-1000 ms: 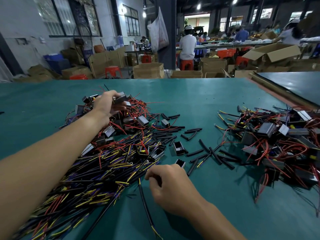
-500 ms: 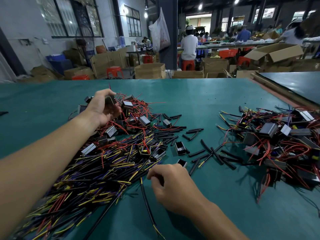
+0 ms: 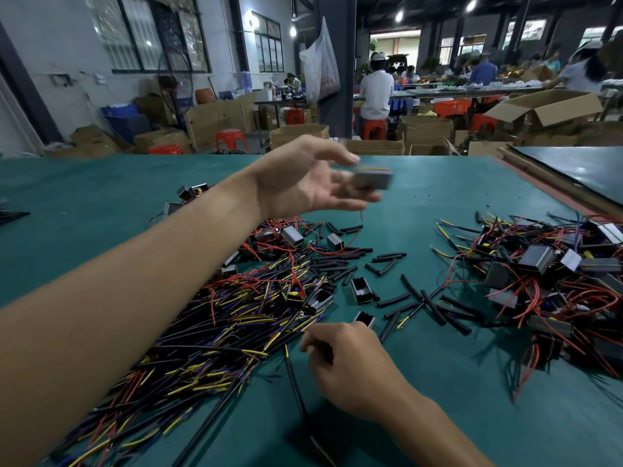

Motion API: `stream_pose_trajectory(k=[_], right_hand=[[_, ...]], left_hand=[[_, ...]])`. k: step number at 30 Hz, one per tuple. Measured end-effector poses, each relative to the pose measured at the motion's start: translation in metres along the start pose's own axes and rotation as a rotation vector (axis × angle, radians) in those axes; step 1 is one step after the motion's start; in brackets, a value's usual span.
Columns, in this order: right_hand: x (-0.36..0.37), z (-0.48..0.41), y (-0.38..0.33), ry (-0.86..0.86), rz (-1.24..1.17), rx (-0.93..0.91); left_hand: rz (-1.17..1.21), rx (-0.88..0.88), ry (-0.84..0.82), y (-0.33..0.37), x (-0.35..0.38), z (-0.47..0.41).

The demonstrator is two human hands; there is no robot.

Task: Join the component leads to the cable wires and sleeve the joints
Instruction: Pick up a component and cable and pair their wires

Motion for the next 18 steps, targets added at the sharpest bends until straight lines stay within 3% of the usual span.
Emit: stream_pose_trajectory(k=[2,7,10,14,16,18], right_hand=[[-0.002,0.000,0.002,-0.001,0.002,0.012],[-0.003,0.000,0.000,0.060,0.028,0.006],[-0.002,0.000,-0.004,0.068,0.036,-0.038],[-0.002,0.000,-0.001,0.054,0.044,-0.045],[-0.001,0.000,0.000,0.052,0.042,-0.049],[0.000,0.000,0.001,0.046,0.036,-0.049]], left_hand=[[-0.050,0.039,-0.071,0.007,0.007,-0.008],[-0.700,0.196,0.386,-0.002,-0.052,-0.024],[-1.143,0.016,0.481,-0.037,-0.102,-0.035],[-1.646,-0.325,0.377,-0.076,-0.144,-0.046],[-1.881,-0.387,0.387,-0.078,-0.151,-0.051],[-2.049,-0.329,0.410,-0.071,-0.150,-0.056]])
Point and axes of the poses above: each hand's wrist, its own z-axis away from the middle knuckle, its own x-axis out of the palm, y = z × x, the point moved 2 cm from there along -z, towards the middle knuckle, and after that the axes turned 13 degrees about z, right-handed, at the moved point
